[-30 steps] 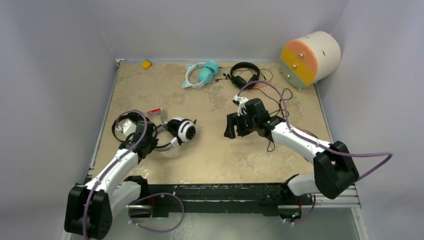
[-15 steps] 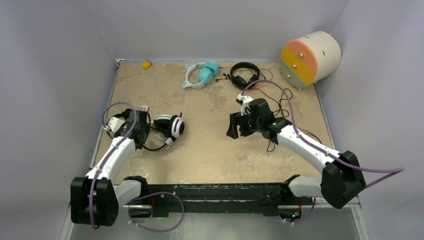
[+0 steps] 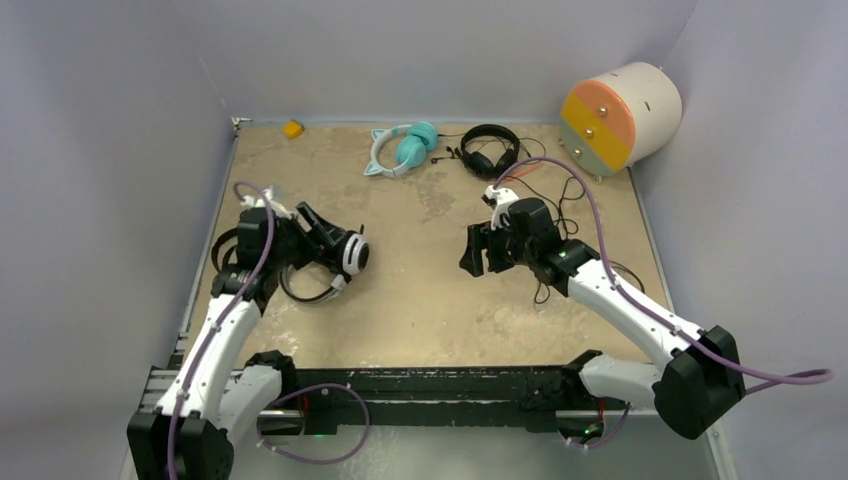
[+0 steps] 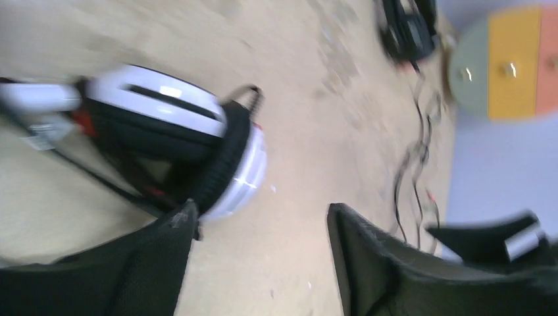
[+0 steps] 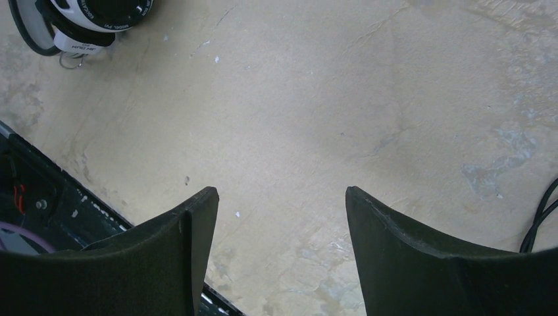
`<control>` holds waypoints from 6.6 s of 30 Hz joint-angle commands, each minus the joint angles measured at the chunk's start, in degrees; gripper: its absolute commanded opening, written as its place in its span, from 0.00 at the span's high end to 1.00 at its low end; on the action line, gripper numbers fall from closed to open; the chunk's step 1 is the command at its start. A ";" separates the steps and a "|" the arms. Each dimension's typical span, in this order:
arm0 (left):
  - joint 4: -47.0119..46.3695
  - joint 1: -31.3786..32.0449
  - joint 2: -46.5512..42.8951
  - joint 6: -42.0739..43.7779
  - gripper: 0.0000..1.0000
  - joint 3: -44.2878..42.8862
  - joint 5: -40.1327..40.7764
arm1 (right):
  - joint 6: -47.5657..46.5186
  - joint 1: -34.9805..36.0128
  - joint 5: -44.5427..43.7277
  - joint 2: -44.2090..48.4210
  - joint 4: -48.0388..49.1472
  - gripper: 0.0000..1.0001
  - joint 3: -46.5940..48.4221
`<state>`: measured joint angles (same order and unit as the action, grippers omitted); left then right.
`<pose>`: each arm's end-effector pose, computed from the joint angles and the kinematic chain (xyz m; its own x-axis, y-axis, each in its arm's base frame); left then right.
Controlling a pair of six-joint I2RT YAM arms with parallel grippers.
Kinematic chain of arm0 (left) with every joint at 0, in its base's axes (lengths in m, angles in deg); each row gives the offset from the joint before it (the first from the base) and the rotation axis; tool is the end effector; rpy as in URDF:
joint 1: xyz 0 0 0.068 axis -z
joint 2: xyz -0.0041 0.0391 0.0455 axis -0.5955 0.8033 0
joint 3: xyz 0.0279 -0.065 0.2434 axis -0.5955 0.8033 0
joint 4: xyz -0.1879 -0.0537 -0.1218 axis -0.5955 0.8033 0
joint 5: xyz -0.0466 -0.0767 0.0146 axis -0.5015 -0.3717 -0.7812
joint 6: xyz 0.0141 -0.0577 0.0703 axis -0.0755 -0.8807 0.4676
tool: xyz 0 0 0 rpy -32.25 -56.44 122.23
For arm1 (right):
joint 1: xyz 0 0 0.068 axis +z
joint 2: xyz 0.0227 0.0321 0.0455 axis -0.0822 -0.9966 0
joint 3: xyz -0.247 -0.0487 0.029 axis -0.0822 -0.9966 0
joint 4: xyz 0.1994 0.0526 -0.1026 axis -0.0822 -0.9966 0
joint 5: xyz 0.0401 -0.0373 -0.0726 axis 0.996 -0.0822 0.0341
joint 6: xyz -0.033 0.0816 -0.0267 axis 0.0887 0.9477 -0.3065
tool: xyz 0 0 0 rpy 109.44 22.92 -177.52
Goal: Wrap the headphones
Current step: Place the headphones at the center of the board, then pick up the headphones from the center of the board.
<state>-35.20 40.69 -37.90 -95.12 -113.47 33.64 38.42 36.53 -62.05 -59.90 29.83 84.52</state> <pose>0.2073 -0.0264 0.2320 -0.4944 -0.6992 -0.5164 -0.2660 0.6873 -0.6759 0.2240 0.1559 0.2393 -0.6320 -0.0664 -0.7721 -0.4849 0.8111 0.3271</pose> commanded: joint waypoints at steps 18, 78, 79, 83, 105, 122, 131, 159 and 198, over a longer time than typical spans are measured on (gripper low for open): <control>-13.22 13.75 28.24 5.47 1.00 -2.48 -2.03 | 0.39 -0.17 -5.33 2.27 -0.13 0.27 0.24; -33.27 22.60 13.61 10.44 0.00 6.21 20.96 | 22.24 -23.45 -16.68 -72.14 -25.67 0.03 85.50; -33.23 22.66 13.51 10.52 0.00 6.17 20.89 | 22.42 -23.79 -15.87 -73.17 -26.81 0.03 86.99; -34.16 22.87 11.27 10.89 0.00 6.90 20.51 | 23.88 -24.80 -12.59 -73.33 -25.78 0.14 85.87; -46.38 24.05 5.83 12.80 0.08 12.75 8.50 | 14.57 -21.82 -16.70 -37.80 -9.71 0.98 43.77; -30.20 24.07 2.79 10.37 0.03 5.49 -0.47 | -9.44 1.95 -12.75 -1.20 -8.00 0.93 4.11; -16.40 32.31 9.29 9.74 0.08 -2.78 -7.26 | -11.73 4.94 -14.94 4.52 -5.50 0.93 -1.87; 22.44 53.82 44.00 8.92 0.61 -36.31 42.61 | -11.59 12.50 -19.32 2.85 -5.05 0.91 1.63; 44.06 42.53 13.17 16.46 1.00 -47.96 18.31 | -8.81 -7.47 5.55 17.16 18.50 0.12 -14.57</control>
<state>5.74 83.44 -22.91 -79.40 -154.95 58.33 34.44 29.03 -64.92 -47.77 34.79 74.07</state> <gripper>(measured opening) 0.057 0.887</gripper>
